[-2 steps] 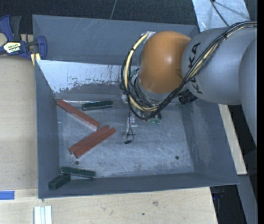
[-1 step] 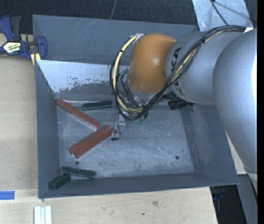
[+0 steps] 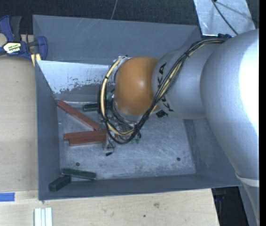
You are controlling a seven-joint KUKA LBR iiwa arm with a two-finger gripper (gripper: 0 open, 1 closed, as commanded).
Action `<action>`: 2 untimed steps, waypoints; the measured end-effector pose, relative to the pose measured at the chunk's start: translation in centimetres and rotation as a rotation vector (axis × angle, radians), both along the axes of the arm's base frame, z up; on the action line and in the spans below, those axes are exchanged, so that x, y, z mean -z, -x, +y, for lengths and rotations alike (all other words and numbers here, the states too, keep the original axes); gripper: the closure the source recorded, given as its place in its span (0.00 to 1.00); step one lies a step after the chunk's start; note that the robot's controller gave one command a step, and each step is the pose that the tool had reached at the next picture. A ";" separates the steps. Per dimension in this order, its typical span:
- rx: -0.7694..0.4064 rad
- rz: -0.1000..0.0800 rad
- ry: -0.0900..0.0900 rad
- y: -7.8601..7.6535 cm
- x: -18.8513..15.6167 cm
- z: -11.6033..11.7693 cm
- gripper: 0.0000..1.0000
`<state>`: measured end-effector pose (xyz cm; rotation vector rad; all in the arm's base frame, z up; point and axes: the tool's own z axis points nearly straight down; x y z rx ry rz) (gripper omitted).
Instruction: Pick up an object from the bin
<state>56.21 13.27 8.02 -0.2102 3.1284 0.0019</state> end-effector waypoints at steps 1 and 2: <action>0.001 0.000 0.000 0.0 0.0 0.0 1.00; 0.004 0.002 0.002 -4.4 -14.9 -5.8 1.00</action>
Offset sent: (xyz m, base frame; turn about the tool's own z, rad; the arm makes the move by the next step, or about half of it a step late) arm 0.0430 -0.0574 0.1481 0.0020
